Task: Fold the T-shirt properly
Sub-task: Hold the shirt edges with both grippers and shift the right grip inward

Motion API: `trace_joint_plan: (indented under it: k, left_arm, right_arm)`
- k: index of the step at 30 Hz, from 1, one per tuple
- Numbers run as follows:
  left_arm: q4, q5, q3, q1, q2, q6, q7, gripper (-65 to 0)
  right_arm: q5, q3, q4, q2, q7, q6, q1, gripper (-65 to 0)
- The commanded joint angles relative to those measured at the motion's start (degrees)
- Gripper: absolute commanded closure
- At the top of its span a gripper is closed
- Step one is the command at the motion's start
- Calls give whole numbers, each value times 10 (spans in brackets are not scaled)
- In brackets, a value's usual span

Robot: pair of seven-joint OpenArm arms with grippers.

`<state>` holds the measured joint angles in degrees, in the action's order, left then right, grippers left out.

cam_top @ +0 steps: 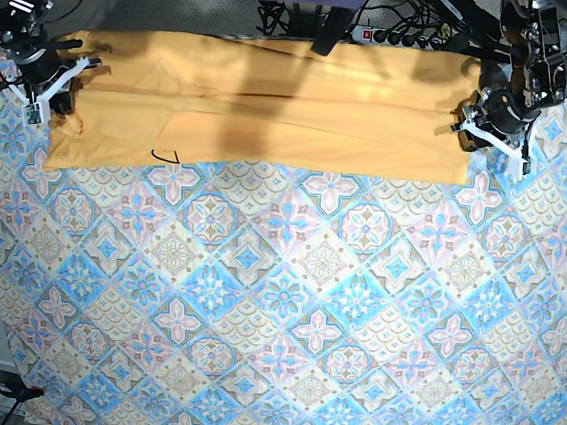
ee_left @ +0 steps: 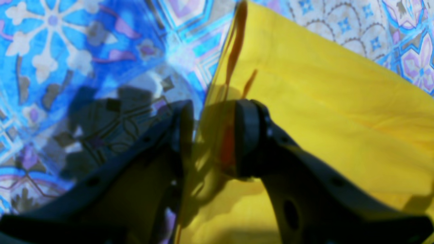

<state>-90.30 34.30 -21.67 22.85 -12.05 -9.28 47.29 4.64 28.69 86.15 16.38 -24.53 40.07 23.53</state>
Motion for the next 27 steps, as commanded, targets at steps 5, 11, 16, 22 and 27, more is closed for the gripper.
trace_joint_plan:
  k: [5,11,16,22,27]
  left_arm:
    - [-7,6,-4,0,-4,-3,-7,-213]
    - [-8,6,-33,0,-4,-3,-7,-213]
    - [-8,50,-71,0,-4,-3,-3,-225]
    - [-8,71,-72,6,-7,-6,-2,-403]
    - [-7,71,-62,5,-7,-7,-1,-433]
  right_arm:
    - [18,5,78,2,14,-1,-2,-134]
    - [81,2,122,2,-21,-1,0,-150]
    - [110,-66,131,21,-57,-1,6,-152]
    - [109,-158,112,34,-63,-1,9,-150]
    - [85,-164,101,30,-62,-1,7,-150]
